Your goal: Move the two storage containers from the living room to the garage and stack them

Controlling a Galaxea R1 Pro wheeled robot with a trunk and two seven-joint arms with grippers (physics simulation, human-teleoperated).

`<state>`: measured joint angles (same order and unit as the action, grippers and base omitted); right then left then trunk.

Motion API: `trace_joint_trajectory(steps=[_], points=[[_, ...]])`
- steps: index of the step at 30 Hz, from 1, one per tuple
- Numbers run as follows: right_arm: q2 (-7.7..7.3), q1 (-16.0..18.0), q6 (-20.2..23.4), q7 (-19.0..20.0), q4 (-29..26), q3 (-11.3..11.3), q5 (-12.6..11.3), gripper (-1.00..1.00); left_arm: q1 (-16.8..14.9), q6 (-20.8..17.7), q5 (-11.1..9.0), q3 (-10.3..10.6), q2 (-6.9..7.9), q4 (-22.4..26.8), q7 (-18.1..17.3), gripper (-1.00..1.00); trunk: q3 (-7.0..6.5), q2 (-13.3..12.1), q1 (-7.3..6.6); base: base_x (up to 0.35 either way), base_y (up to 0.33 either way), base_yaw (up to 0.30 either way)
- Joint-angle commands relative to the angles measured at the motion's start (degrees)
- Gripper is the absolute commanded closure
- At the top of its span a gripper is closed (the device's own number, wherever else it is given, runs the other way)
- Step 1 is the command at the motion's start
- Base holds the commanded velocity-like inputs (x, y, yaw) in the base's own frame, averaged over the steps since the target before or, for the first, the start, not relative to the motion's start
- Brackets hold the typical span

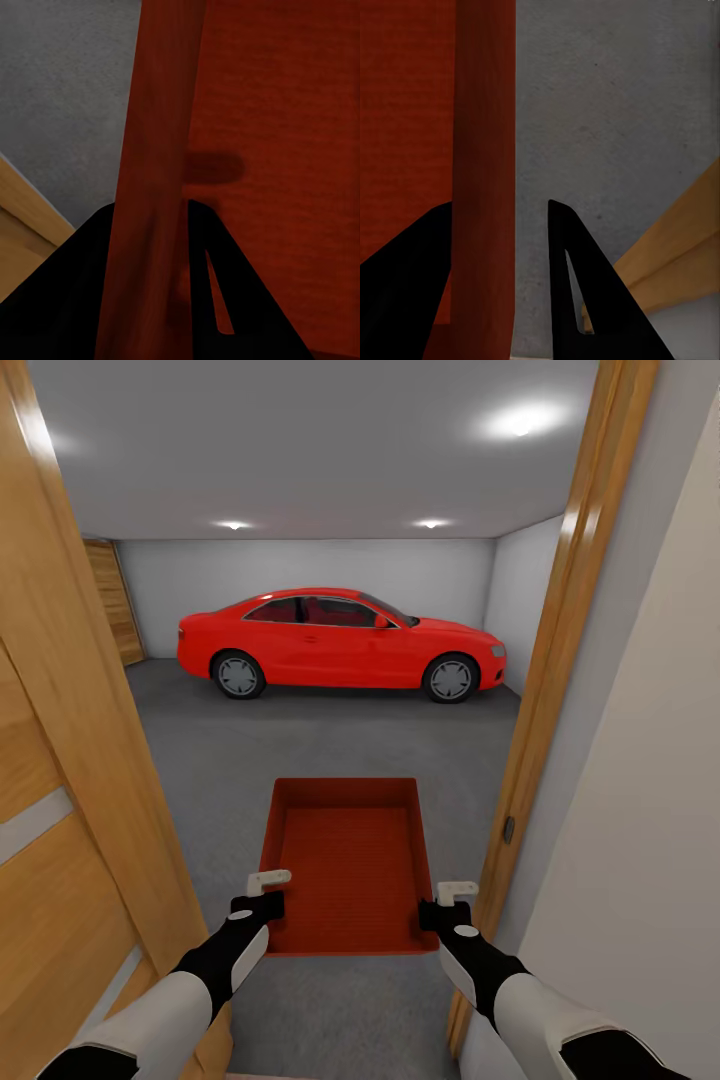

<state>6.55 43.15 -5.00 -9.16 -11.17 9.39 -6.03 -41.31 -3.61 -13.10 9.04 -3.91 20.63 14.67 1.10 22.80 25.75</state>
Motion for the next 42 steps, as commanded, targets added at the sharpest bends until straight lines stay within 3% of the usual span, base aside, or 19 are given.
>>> trace_joint_trajectory(steps=[1,19,29,42], points=[[-0.04,0.01,-0.25,-0.25,0.19,0.27,-1.0,1.0,-0.08,2.82,0.79,-2.62,2.24,0.28,1.41,1.0,0.11,0.12,0.03,0.0,0.0,-0.002],[-0.04,0.01,-0.18,-0.25,0.19,0.27,-1.0,1.0,-0.08,2.8,0.79,-2.62,2.24,0.28,1.41,1.0,0.11,0.12,0.03,0.001,0.003,0.0],[-0.04,0.01,-0.18,-0.25,0.19,0.27,-0.97,1.0,-0.09,2.82,0.76,-2.62,2.24,0.28,1.33,1.0,0.11,0.12,0.03,0.117,0.206,0.0],[0.04,0.01,-0.18,-0.25,0.19,0.27,-1.0,1.0,-0.08,2.82,0.79,-2.62,2.24,0.28,1.41,1.0,0.11,0.12,0.03,0.013,0.017,-0.039]])
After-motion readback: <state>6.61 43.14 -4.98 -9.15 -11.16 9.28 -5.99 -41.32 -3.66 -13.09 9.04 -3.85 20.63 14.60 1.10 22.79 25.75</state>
